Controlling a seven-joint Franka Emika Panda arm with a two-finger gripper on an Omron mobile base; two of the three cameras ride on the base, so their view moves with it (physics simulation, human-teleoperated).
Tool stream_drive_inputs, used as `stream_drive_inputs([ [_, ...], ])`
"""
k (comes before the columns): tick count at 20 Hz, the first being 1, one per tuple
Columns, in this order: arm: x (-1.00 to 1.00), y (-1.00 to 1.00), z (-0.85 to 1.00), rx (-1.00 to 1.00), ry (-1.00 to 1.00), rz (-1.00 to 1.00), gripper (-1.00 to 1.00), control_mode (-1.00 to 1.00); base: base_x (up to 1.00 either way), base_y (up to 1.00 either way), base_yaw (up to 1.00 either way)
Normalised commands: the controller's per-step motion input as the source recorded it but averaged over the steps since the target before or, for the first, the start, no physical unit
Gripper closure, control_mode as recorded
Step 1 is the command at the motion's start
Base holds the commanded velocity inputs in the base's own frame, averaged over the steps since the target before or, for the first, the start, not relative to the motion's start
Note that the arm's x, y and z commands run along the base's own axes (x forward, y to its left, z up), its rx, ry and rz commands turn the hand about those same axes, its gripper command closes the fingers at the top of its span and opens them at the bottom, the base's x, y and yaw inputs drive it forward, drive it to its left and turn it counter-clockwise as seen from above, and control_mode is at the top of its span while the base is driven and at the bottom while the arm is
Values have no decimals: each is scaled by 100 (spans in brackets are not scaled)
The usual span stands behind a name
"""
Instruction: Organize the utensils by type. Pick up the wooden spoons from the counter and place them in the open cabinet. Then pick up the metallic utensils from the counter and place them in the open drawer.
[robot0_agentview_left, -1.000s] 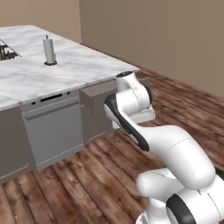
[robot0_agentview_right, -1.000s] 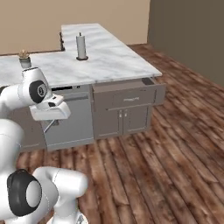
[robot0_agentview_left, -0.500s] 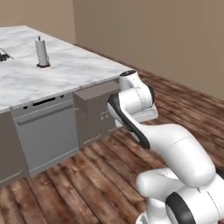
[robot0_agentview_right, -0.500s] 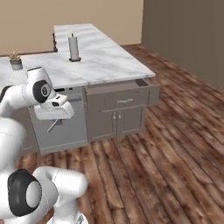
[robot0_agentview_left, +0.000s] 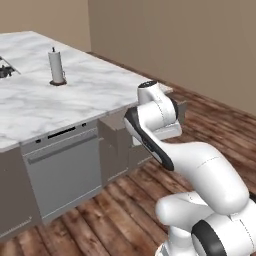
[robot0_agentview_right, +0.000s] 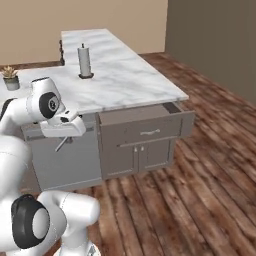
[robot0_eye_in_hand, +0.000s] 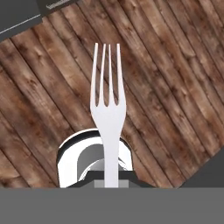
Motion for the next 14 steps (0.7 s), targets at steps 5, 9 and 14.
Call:
stream_drive_inputs([
  [5, 0, 0, 0, 0, 0, 0, 100, 100, 66, 73, -24],
  [9, 0, 0, 0, 0, 0, 0, 100, 100, 45, 68, -51],
  [14, 0, 0, 0, 0, 0, 0, 100, 100, 34, 73, -51],
])
